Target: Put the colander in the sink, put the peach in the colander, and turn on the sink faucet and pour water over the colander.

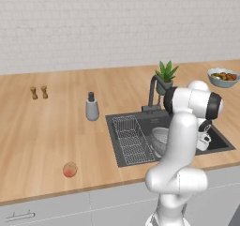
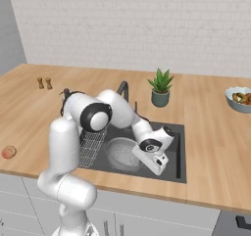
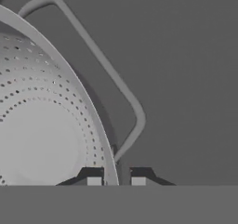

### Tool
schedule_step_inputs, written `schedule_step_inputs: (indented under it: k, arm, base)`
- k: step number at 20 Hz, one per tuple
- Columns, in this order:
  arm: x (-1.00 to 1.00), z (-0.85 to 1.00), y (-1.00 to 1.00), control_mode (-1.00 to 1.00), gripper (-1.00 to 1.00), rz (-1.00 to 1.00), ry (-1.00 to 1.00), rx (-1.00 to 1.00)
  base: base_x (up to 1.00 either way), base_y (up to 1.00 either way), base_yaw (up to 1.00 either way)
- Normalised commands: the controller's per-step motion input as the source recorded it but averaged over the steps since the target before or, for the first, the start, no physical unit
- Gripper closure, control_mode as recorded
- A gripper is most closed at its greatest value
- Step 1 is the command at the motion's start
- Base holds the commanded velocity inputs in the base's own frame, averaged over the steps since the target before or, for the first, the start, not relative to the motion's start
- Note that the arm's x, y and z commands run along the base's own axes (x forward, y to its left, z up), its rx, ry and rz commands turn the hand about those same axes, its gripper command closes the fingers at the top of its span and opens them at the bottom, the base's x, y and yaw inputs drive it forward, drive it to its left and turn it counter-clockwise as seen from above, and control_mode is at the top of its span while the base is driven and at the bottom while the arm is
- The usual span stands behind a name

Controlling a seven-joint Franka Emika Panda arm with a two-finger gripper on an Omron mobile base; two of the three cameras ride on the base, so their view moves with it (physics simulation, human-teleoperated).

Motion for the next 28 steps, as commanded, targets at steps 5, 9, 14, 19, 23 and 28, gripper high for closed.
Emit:
schedule_step_inputs:
  k: [5, 9, 14, 19, 23, 28]
  arm:
    - [-0.14, -0.04, 0.16, -1.00, 1.00, 0.00, -0.07, -0.11]
    - [-0.24, 0.00, 0.12, -1.00, 1.00, -0.01, -0.05, -0.10]
    - [-0.24, 0.00, 0.24, -1.00, -1.00, -0.03, -0.03, -0.08]
    - [-0.04, 0.21, 0.09, -1.00, -1.00, -0.02, -0.02, -0.02]
    - [-0.21, 0.83, 0.00, -1.00, -1.00, 0.00, -0.08, 0.00]
    - [-0.44, 1.00, 0.00, -1.00, -1.00, 0.00, -0.16, 0.00]
  base:
    - [0.00, 0.00, 0.00]
    - [0.00, 0.00, 0.00]
    - [0.00, 0.00, 0.00]
    - [0.00, 0.00, 0.00]
    - [0.00, 0.00, 0.00]
    - [0.00, 0.00, 0.00]
